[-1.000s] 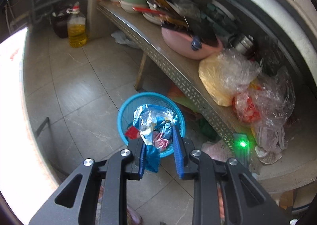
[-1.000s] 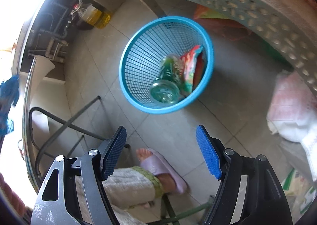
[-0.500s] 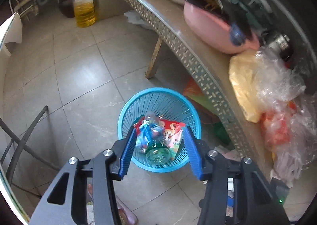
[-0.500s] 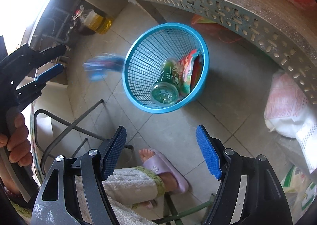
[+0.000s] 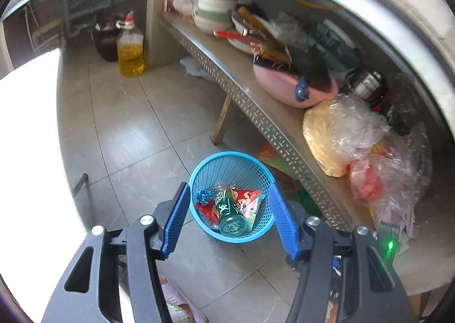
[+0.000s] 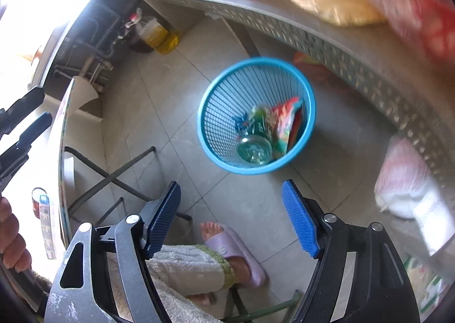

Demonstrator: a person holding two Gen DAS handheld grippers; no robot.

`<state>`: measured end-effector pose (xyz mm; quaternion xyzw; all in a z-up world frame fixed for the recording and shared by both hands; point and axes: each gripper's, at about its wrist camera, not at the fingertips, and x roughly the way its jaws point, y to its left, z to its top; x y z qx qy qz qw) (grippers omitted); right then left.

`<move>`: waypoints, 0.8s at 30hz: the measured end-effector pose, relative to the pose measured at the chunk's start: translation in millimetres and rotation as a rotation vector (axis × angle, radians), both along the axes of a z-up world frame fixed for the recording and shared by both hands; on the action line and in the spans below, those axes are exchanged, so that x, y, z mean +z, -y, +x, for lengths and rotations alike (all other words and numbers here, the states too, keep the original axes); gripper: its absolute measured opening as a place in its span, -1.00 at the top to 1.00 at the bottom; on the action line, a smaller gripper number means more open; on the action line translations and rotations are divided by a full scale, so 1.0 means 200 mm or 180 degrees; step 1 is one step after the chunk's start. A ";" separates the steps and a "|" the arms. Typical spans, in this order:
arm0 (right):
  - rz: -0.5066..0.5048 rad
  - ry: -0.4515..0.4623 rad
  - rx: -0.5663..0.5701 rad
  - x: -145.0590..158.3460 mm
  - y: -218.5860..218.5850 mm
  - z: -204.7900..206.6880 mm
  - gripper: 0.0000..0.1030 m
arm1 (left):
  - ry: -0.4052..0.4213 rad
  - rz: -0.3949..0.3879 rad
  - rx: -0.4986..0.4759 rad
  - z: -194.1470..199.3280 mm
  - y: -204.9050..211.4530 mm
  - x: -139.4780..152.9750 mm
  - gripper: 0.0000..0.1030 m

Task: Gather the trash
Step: 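Swing both open tools back from the basket to the table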

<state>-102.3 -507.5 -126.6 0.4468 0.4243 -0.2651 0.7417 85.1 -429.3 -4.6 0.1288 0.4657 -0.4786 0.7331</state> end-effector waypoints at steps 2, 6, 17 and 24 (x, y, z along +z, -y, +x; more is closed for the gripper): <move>-0.0158 -0.0007 0.0073 0.06 -0.04 0.03 -0.47 | 0.0092 -0.0049 0.0026 -0.01 -0.09 0.05 -0.12; -0.0449 0.0011 0.0296 0.17 -0.12 0.12 -0.57 | 0.0374 -0.0106 0.0078 -0.04 -0.29 0.13 -0.20; -0.1213 0.0054 0.0765 0.51 -0.42 0.32 -0.85 | 0.0477 -0.0218 0.0646 0.07 -0.91 0.22 -0.30; -0.1918 -0.0298 0.1055 0.61 -0.64 0.46 -0.85 | 0.0548 -0.0312 0.0967 0.09 -1.32 0.24 -0.33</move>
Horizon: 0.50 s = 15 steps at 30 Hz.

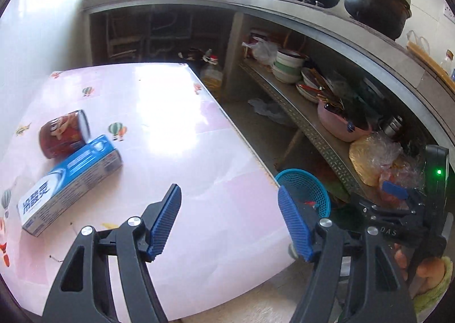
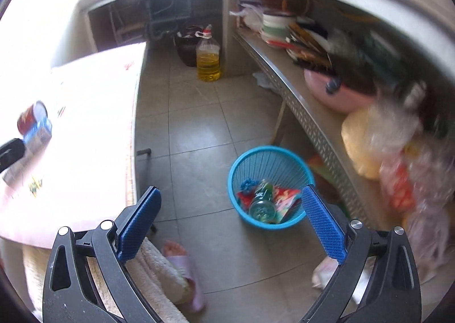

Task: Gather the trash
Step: 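Swing both open tools back from the basket to the table, then grasp the toothpaste box with the right tool while the left tool reaches the orange peel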

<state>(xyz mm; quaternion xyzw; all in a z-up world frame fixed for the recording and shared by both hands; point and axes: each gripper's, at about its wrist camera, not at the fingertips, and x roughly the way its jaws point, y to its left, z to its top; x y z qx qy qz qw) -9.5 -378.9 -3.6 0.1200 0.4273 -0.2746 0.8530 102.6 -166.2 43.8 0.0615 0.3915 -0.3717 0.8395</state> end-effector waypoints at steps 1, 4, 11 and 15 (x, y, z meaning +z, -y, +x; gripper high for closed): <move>-0.0064 -0.0012 0.0053 0.01 -0.02 0.01 -0.85 | 0.0003 -0.0021 0.0051 0.00 -0.07 0.00 -0.33; -0.0298 0.0025 0.0214 0.06 -0.10 0.06 -0.85 | 0.0013 -0.0064 0.0232 0.01 -0.25 -0.01 -0.35; -0.0264 0.0253 0.0612 0.11 -0.25 0.16 -0.85 | -0.0010 -0.0233 0.0696 0.02 -0.62 -0.04 -0.36; 0.0163 0.0400 0.0888 0.12 -0.32 0.23 -0.85 | 0.0084 -0.0354 0.0898 0.04 -0.79 -0.04 -0.36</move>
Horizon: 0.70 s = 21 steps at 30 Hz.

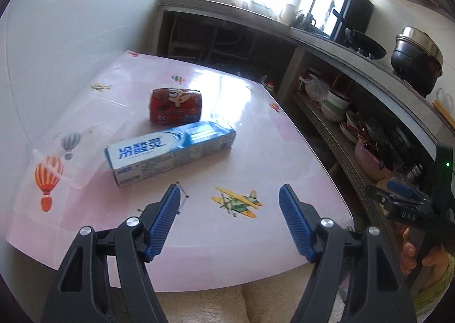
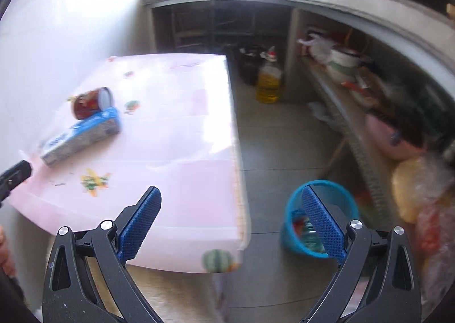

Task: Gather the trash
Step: 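Grasp the toothpaste box with the right tool while the left tool reaches the orange peel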

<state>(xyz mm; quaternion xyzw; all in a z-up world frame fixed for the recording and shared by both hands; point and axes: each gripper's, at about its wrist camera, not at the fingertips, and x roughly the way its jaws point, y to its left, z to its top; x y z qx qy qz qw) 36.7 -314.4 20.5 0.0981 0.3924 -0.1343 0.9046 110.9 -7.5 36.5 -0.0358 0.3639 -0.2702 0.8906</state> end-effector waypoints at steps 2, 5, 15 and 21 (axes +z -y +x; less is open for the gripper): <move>0.0235 0.0020 0.0125 0.00 -0.03 0.03 -0.85 | 0.0063 -0.0026 0.0121 0.03 -0.08 0.01 -0.36; 0.0512 -0.0035 0.0267 -0.01 -0.10 0.08 -0.85 | 0.0117 -0.0014 0.0275 0.14 -0.17 0.01 -0.36; 0.0767 -0.0231 0.0480 -0.04 -0.26 0.15 -0.85 | -0.0186 0.0554 -0.0323 0.58 0.06 -0.08 -0.37; 0.0854 -0.0260 0.0495 -0.06 -0.25 0.14 -0.84 | -0.0523 0.1066 -0.0435 0.80 0.21 -0.24 -0.45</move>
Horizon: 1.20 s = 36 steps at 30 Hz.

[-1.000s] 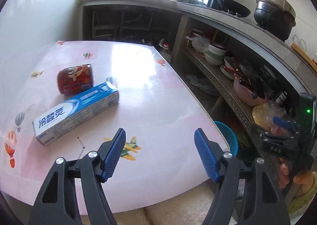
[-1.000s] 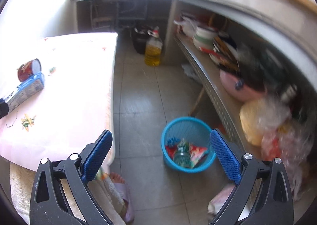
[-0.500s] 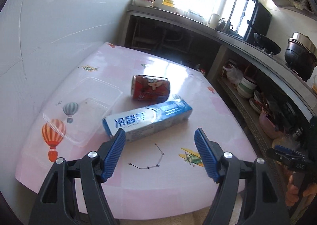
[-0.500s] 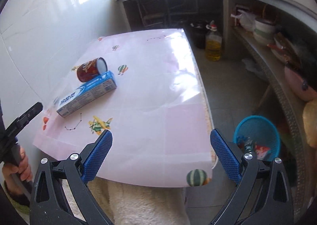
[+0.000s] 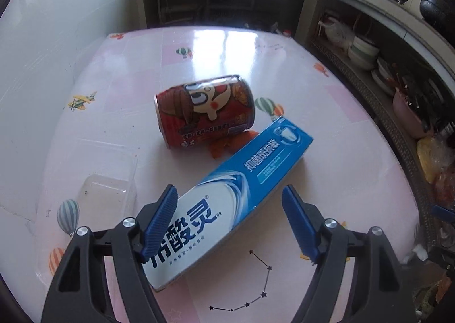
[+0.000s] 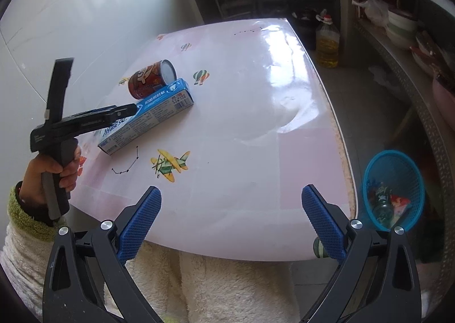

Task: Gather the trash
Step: 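Grasp the toothpaste box with the right tool while the left tool reaches the orange peel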

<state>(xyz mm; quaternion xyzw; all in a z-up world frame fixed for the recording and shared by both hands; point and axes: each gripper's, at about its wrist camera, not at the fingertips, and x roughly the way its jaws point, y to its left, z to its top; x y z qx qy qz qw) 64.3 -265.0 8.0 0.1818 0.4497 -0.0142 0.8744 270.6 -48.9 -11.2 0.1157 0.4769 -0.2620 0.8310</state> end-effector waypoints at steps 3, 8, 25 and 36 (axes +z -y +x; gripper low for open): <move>0.0035 -0.0011 -0.0001 -0.01 0.02 0.00 -0.85 | -0.0044 0.0132 0.0009 0.03 0.03 -0.03 -0.46; 0.0125 -0.0033 -0.0035 -0.03 0.06 0.00 -0.85 | -0.0203 0.0135 -0.0126 -0.03 0.07 -0.04 -0.46; 0.0852 -0.0075 0.0104 -0.08 0.17 0.21 -0.78 | -0.0963 -0.1292 -0.0708 -0.43 0.14 0.00 -0.45; 0.0353 -0.0382 0.0729 -0.12 -0.23 0.67 -0.61 | -0.0337 -0.1120 0.0063 -0.31 -0.13 0.09 -0.45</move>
